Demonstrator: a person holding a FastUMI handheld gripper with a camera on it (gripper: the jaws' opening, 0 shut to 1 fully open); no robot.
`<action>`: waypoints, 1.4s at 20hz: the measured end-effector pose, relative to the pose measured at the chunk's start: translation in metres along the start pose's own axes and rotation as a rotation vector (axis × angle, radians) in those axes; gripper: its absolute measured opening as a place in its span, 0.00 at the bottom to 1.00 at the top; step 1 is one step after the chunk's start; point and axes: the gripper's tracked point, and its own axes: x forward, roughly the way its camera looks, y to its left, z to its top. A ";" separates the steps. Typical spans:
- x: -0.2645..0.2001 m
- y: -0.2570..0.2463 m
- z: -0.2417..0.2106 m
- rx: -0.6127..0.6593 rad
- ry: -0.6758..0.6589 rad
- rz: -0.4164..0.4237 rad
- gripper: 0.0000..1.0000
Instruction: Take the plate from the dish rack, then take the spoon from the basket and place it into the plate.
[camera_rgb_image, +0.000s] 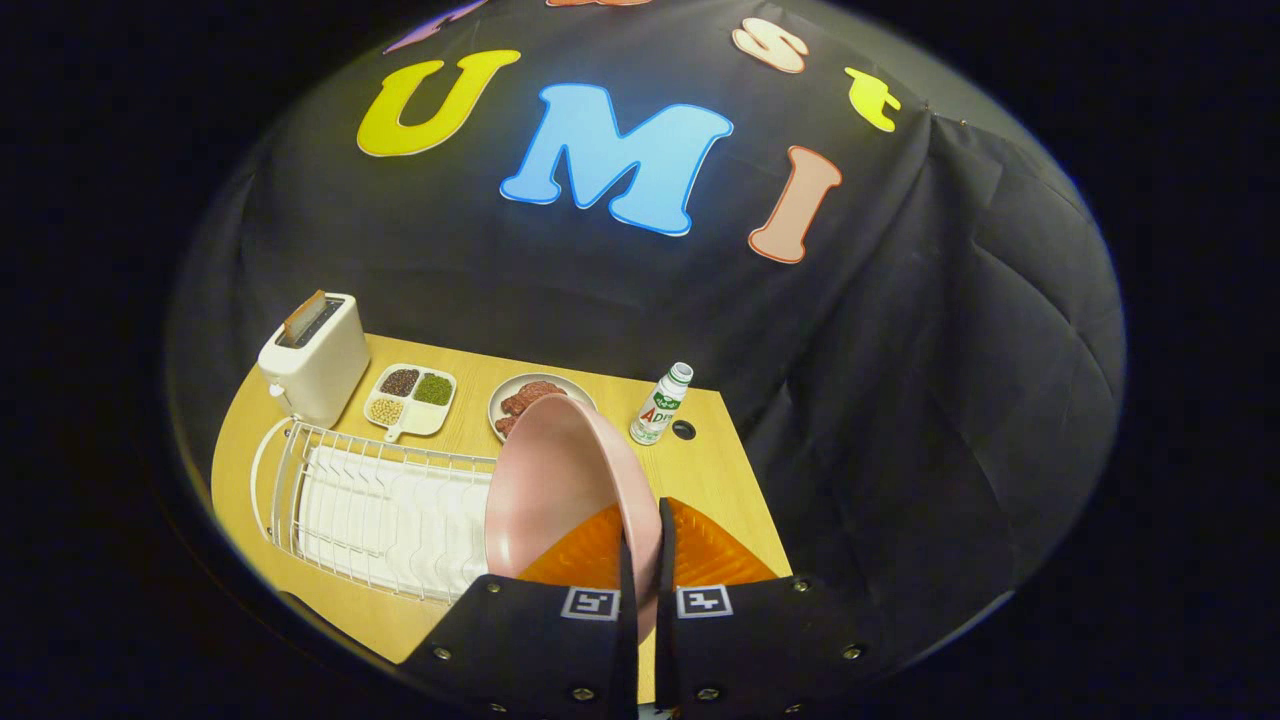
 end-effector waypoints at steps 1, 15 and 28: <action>-0.002 -0.006 -0.005 0.000 -0.006 0.002 0.07; -0.022 -0.038 -0.106 0.017 -0.012 0.206 0.07; 0.012 0.009 -0.229 0.058 0.127 0.452 0.06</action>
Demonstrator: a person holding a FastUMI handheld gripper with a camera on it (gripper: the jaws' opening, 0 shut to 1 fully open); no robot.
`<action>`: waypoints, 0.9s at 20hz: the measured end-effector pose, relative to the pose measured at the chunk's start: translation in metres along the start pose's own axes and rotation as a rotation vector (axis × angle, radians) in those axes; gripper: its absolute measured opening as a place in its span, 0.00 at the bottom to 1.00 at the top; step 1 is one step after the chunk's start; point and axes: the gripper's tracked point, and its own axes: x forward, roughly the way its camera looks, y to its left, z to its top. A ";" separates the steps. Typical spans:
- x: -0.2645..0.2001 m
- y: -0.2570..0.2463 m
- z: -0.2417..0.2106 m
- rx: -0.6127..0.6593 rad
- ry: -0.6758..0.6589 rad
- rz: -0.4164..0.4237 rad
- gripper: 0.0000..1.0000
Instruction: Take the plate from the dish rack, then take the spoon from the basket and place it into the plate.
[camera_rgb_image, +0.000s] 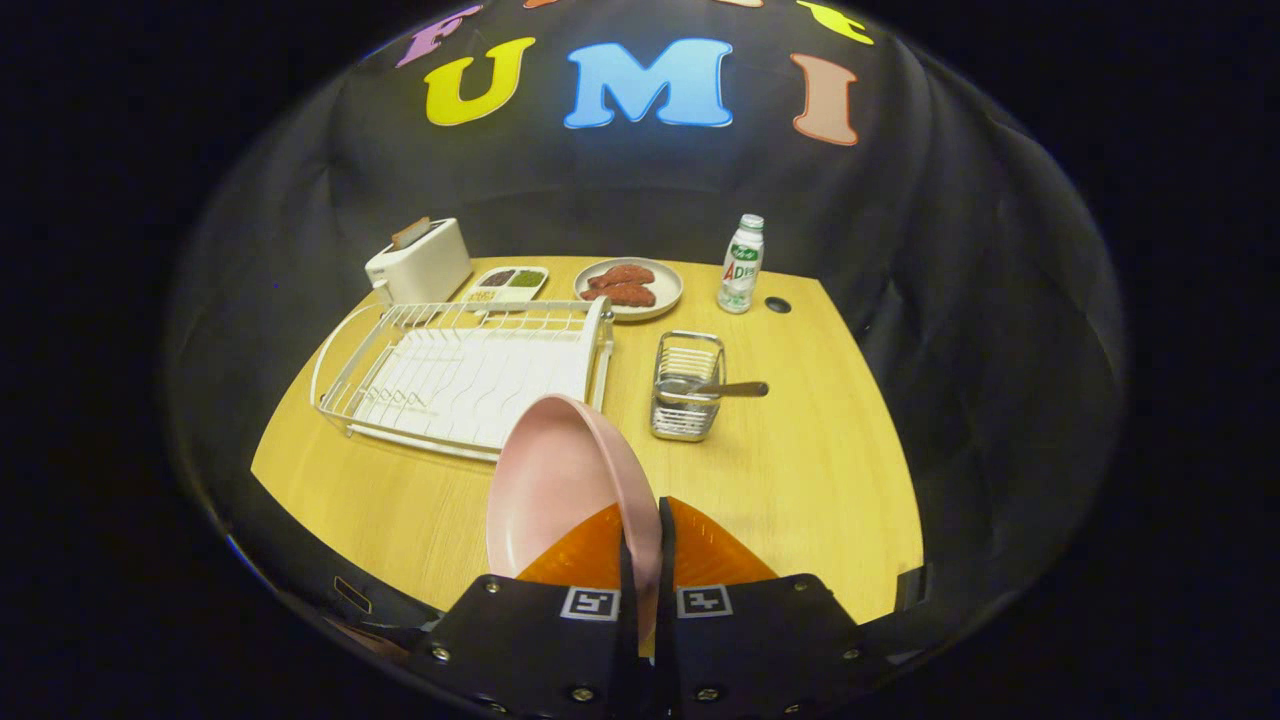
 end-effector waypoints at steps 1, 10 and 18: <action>0.007 0.005 -0.006 0.018 0.018 0.028 0.07; 0.045 0.033 -0.043 0.129 0.164 0.182 0.06; 0.079 0.044 -0.064 0.165 0.238 0.266 0.09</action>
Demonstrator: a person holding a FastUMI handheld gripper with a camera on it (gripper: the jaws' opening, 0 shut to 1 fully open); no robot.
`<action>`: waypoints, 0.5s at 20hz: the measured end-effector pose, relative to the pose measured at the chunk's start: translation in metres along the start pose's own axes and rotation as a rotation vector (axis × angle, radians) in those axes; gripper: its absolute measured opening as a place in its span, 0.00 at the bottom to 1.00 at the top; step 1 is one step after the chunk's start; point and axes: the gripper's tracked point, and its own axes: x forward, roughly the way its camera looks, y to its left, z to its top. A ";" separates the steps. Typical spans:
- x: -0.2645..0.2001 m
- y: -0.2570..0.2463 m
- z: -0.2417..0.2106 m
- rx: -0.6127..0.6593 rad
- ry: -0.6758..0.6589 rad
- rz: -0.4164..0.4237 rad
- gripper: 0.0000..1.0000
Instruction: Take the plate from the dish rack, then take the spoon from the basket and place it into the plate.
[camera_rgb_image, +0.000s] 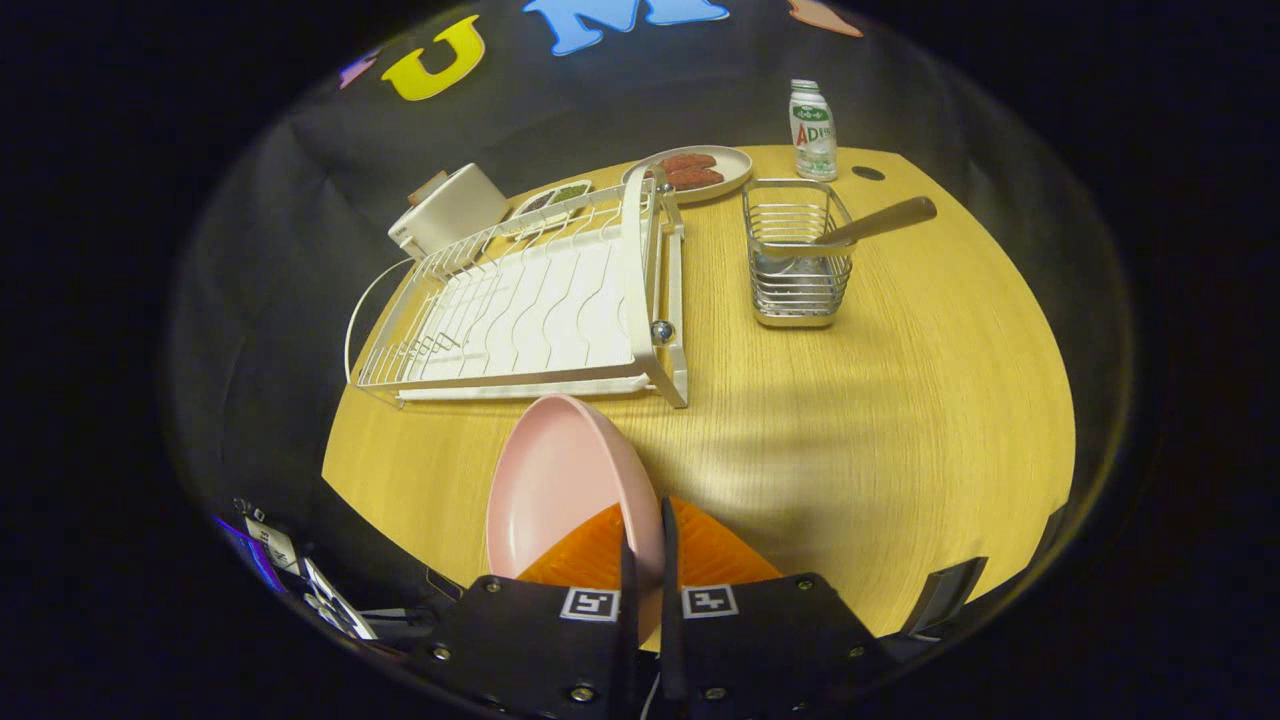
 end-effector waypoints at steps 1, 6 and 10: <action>0.003 -0.003 -0.003 0.014 0.008 -0.001 0.10; 0.004 -0.019 0.004 0.068 -0.003 -0.014 0.15; -0.001 -0.021 0.013 0.059 -0.040 -0.011 0.15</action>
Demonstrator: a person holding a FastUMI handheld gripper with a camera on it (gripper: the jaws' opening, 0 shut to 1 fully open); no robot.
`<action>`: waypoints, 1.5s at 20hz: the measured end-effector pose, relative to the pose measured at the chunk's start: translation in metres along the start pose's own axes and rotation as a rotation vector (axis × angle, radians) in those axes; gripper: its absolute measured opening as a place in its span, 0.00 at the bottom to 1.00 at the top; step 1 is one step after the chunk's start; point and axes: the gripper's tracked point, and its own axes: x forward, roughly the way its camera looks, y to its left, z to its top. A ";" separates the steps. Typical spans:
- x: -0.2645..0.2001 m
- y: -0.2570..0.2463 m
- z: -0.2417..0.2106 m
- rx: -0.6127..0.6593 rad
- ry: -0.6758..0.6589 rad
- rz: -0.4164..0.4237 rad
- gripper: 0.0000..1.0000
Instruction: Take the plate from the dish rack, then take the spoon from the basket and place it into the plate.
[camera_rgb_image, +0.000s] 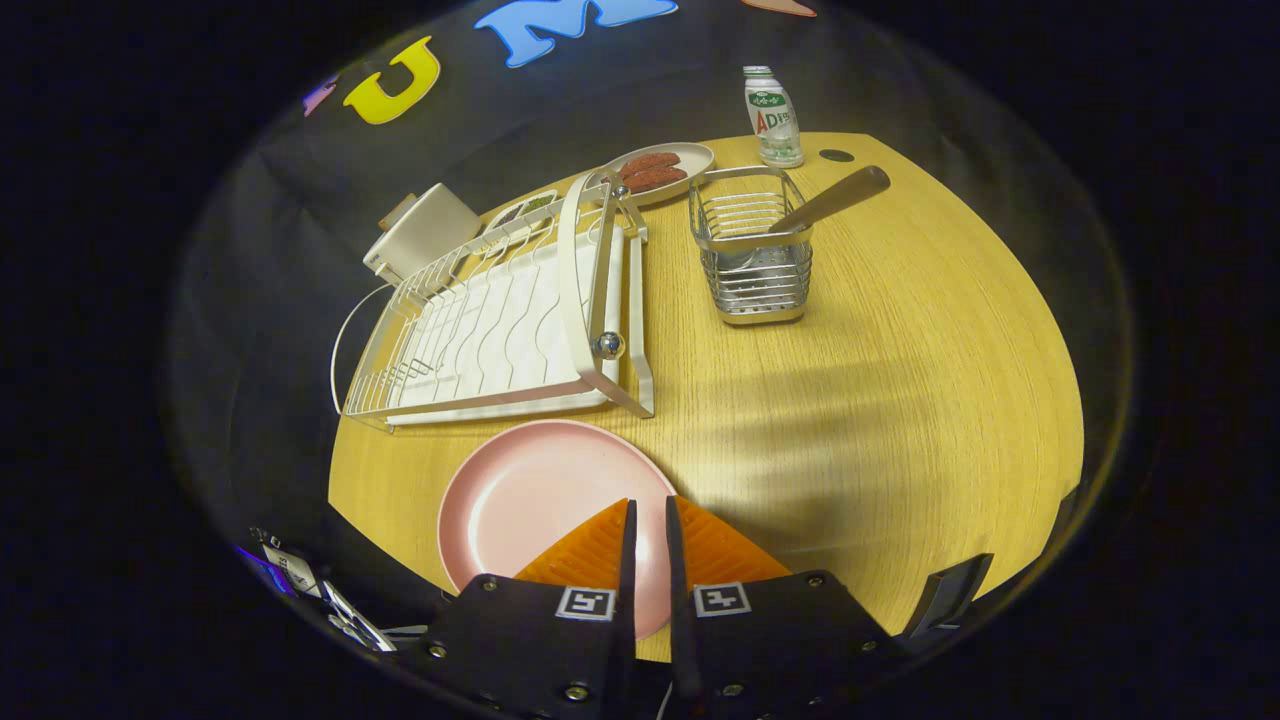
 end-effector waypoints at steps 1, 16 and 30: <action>-0.002 0.000 0.001 -0.006 -0.011 -0.003 0.14; -0.062 -0.037 0.058 -0.158 -0.409 -0.100 0.18; -0.049 -0.100 0.114 -0.210 -0.733 -0.155 0.19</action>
